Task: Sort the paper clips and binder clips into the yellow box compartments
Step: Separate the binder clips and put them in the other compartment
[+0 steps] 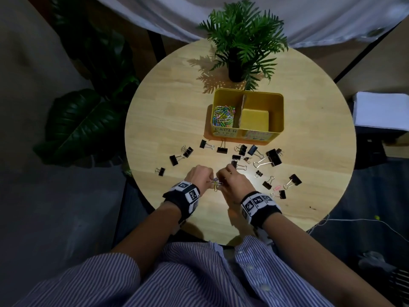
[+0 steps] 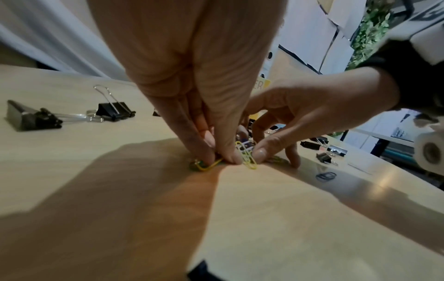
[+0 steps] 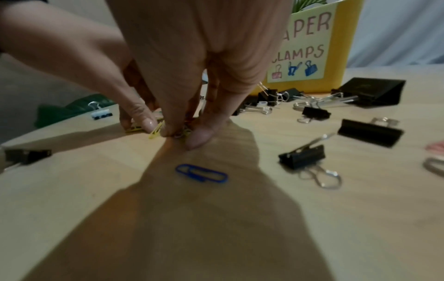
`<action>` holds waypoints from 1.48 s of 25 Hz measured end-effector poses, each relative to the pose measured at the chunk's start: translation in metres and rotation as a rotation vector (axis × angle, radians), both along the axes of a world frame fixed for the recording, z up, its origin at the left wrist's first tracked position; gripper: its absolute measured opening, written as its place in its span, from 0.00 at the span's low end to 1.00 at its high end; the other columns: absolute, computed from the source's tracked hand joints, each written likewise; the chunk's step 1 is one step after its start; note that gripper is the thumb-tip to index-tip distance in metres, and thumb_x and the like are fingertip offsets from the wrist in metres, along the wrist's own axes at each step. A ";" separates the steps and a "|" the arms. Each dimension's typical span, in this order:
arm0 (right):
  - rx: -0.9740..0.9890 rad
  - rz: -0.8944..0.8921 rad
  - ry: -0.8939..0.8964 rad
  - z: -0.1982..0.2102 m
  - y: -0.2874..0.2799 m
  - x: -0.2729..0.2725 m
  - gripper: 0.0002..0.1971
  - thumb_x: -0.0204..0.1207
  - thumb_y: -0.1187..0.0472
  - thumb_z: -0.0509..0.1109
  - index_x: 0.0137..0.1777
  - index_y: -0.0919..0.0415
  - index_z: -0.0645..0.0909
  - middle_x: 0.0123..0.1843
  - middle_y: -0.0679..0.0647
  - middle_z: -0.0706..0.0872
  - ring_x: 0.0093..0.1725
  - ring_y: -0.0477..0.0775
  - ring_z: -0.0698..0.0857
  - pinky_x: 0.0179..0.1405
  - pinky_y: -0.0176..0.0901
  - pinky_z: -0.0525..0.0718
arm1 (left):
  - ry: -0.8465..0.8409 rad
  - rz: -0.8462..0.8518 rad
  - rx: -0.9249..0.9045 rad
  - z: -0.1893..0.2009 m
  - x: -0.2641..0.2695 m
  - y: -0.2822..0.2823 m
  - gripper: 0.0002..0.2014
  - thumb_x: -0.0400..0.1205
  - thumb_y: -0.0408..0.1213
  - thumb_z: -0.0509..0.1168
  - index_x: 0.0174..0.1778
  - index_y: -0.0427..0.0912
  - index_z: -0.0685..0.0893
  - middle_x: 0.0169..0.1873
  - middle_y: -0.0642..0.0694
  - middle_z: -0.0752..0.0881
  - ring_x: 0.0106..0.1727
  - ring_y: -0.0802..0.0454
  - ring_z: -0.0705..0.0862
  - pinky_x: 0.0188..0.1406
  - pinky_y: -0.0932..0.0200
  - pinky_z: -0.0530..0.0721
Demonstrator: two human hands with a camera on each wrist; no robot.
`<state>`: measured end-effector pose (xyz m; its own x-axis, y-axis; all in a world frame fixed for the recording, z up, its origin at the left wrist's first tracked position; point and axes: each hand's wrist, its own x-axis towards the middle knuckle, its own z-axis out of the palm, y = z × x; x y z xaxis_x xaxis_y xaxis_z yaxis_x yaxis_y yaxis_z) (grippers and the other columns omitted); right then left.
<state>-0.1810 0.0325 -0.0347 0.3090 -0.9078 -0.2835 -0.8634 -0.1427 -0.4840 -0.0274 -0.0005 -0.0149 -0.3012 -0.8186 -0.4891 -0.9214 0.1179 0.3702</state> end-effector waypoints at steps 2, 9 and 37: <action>-0.006 0.024 -0.008 -0.003 -0.001 -0.001 0.08 0.75 0.61 0.68 0.53 0.59 0.77 0.52 0.56 0.76 0.38 0.62 0.83 0.35 0.53 0.82 | -0.004 -0.001 0.030 -0.002 0.000 0.001 0.07 0.75 0.37 0.75 0.47 0.39 0.89 0.43 0.40 0.89 0.46 0.41 0.87 0.47 0.51 0.87; 0.067 -0.058 -0.151 0.008 -0.020 -0.027 0.08 0.65 0.73 0.69 0.39 0.61 0.81 0.41 0.50 0.78 0.40 0.59 0.83 0.41 0.46 0.80 | 0.166 0.089 0.110 -0.009 0.012 -0.011 0.04 0.72 0.32 0.78 0.39 0.37 0.90 0.32 0.43 0.88 0.35 0.49 0.84 0.41 0.60 0.84; 0.214 0.068 0.033 0.006 -0.011 -0.026 0.14 0.63 0.56 0.81 0.41 0.56 0.77 0.45 0.54 0.82 0.45 0.59 0.83 0.44 0.50 0.82 | 0.051 -0.014 0.085 0.006 0.001 -0.008 0.12 0.72 0.31 0.77 0.50 0.39 0.85 0.53 0.42 0.81 0.51 0.43 0.85 0.49 0.54 0.82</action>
